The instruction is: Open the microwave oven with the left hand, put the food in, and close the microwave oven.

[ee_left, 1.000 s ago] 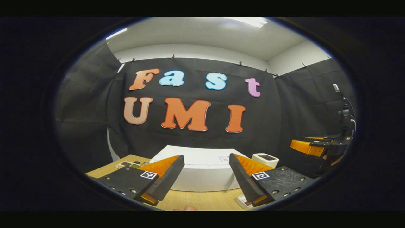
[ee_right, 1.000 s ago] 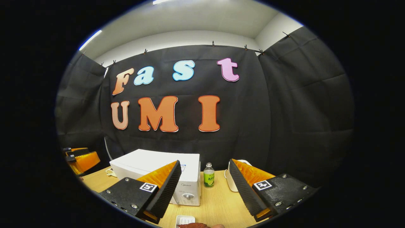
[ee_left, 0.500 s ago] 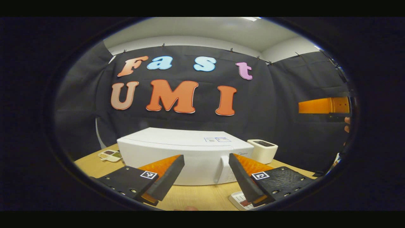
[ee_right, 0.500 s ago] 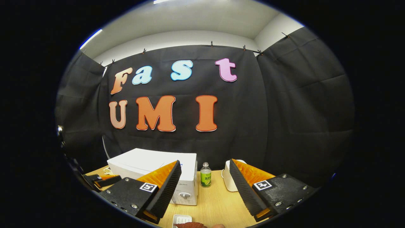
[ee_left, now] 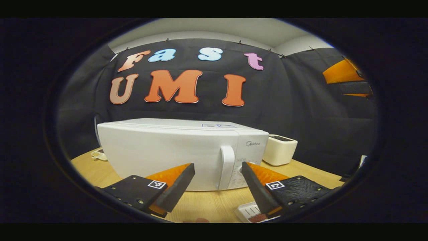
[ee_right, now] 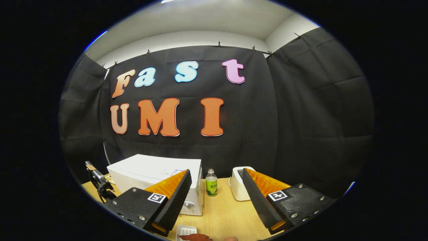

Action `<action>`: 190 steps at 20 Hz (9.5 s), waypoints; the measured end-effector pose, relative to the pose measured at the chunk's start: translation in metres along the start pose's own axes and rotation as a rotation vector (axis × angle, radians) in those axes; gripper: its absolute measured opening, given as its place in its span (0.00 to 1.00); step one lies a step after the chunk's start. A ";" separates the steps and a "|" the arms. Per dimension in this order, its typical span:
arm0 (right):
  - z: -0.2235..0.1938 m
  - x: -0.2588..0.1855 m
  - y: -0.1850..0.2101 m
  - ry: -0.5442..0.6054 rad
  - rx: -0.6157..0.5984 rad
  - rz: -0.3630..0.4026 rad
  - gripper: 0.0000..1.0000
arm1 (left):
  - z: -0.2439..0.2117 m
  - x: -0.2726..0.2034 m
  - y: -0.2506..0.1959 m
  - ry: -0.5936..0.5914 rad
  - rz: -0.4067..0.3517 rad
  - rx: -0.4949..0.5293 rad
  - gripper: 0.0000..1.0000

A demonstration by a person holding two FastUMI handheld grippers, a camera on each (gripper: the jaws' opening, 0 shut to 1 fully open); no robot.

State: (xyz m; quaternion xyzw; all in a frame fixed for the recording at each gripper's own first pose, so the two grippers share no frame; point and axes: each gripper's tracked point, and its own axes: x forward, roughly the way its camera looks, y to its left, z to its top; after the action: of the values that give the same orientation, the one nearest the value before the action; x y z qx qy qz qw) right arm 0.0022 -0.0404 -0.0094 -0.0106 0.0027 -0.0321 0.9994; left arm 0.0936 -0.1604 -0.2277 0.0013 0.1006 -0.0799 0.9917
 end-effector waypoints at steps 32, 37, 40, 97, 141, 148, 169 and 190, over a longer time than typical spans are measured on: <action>-0.030 0.003 0.010 0.045 -0.002 0.025 0.95 | -0.035 -0.088 0.003 0.042 -0.234 0.038 0.12; -0.031 -0.007 0.024 0.042 -0.001 0.050 0.95 | -0.037 -0.142 0.028 0.041 -0.239 0.053 0.12; -0.035 -0.012 0.036 0.049 -0.001 0.070 0.95 | -0.038 -0.171 0.048 0.044 -0.220 0.047 0.12; -0.283 -0.064 0.024 0.370 0.814 0.041 0.45 | 0.017 -0.297 0.338 -0.049 0.356 0.015 0.93; -0.129 0.026 0.195 0.202 0.892 0.272 0.02 | 0.026 -0.287 0.369 -0.042 0.370 0.009 0.93; -0.151 0.062 0.238 0.204 0.914 0.252 0.02 | 0.015 -0.277 0.376 -0.028 0.352 -0.025 0.94; -0.237 0.178 0.284 0.196 0.817 0.077 0.06 | 0.002 -0.274 0.412 -0.027 0.394 -0.061 0.92; -0.200 0.113 0.253 0.201 0.183 0.155 0.94 | 0.013 -0.296 0.385 -0.042 0.381 -0.035 0.93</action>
State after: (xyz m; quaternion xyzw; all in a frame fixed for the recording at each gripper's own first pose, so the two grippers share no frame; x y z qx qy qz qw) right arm 0.1296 0.2006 -0.2150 0.0841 0.1007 0.0441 0.9904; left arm -0.1286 0.2658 -0.1606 0.0015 0.0792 0.1109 0.9907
